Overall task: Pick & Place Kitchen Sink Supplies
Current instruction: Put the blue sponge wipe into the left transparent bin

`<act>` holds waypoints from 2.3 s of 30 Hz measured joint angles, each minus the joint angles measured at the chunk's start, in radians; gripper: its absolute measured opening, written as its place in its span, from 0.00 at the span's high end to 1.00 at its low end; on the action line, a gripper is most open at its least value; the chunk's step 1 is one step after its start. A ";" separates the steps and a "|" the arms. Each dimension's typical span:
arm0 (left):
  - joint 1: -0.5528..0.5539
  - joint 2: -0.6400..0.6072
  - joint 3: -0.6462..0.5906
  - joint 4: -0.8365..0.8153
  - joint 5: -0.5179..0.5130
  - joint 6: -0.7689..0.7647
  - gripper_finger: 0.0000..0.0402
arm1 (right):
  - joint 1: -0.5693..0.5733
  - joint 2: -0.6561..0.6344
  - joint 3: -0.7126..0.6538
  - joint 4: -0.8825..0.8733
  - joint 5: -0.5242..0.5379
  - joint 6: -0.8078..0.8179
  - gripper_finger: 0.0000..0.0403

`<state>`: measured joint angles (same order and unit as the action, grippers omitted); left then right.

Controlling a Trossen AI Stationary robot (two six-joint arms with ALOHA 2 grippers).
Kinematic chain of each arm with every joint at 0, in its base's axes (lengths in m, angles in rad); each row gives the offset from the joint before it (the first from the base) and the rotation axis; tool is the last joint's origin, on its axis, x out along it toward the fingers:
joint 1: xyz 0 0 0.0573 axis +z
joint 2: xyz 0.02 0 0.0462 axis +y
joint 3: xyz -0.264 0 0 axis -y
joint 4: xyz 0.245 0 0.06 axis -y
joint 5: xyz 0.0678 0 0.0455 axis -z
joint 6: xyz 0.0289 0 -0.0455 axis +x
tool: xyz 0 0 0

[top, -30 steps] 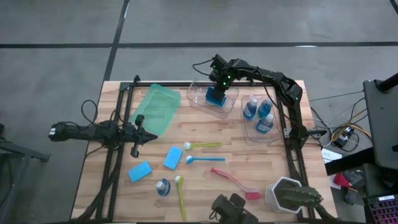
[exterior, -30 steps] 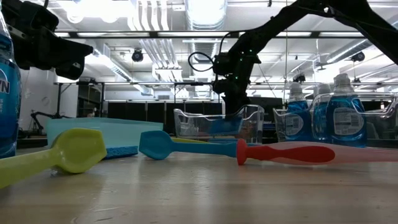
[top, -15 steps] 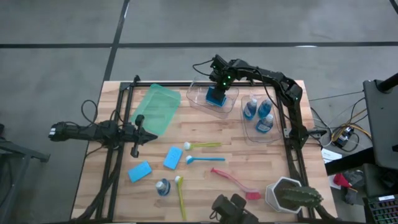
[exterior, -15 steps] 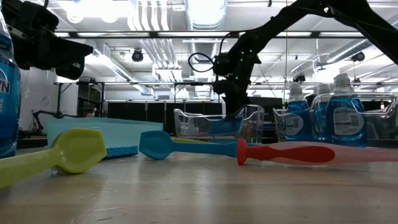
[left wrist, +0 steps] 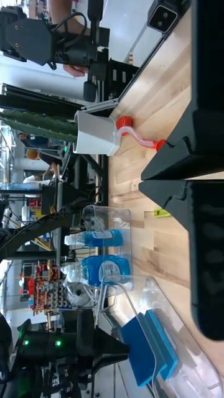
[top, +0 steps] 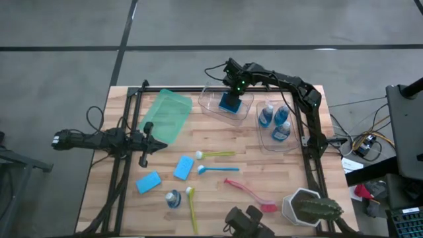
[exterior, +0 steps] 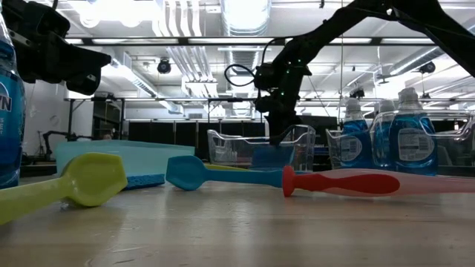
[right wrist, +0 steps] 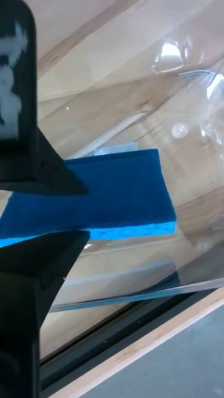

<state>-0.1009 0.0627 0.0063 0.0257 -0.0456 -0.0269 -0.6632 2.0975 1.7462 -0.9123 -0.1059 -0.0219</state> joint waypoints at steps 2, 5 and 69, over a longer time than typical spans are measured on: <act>0.000 0.000 0.000 0.000 0.000 0.000 1.00 | 0.000 0.000 0.000 0.002 -0.005 0.001 0.73; 0.000 0.000 0.000 0.000 0.000 0.000 1.00 | 0.000 0.000 0.000 0.003 -0.040 0.000 0.73; 0.000 0.000 0.000 0.000 0.000 0.000 1.00 | 0.812 -0.015 0.006 0.486 0.260 -0.488 0.51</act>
<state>-0.1008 0.0624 0.0063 0.0257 -0.0457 -0.0269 0.1486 2.0826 1.7526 -0.4263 0.1538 -0.5097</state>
